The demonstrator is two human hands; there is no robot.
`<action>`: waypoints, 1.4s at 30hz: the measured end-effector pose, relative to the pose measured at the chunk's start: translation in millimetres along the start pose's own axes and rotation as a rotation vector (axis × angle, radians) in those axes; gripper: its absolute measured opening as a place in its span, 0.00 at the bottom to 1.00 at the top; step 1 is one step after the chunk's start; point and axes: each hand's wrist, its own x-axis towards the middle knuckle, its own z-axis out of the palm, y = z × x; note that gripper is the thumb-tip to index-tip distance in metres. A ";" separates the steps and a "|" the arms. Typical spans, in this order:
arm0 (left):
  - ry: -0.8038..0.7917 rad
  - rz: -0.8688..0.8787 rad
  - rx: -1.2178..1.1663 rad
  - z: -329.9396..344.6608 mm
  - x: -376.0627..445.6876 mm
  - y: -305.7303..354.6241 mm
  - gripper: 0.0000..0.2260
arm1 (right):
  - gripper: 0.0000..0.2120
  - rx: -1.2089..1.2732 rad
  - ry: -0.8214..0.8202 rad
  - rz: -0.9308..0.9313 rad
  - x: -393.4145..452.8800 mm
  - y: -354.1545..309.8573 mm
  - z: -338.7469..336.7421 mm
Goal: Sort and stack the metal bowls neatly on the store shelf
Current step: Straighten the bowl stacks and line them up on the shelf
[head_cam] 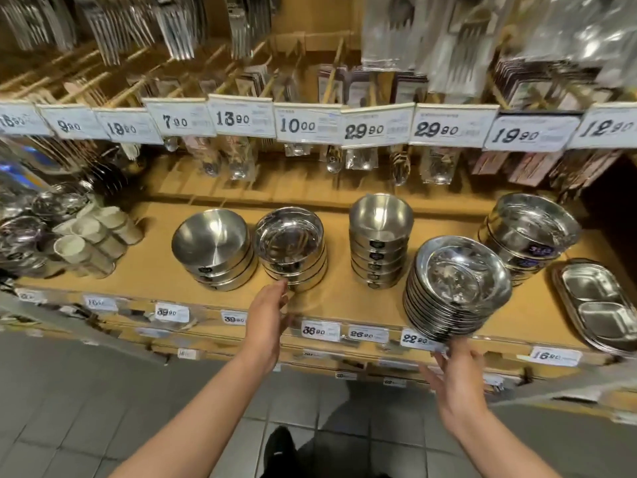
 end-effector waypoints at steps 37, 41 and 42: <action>-0.378 0.005 -0.080 -44.3 83.2 16.6 0.20 | 0.27 -0.187 -0.588 -0.316 -23.6 40.8 199.0; -0.362 0.086 -0.058 -52.8 52.0 37.2 0.18 | 0.28 -0.190 -0.641 -0.363 -56.6 27.9 187.9; -0.357 0.096 -0.046 -56.7 45.1 47.5 0.18 | 0.27 -0.198 -0.657 -0.379 -66.9 23.2 188.9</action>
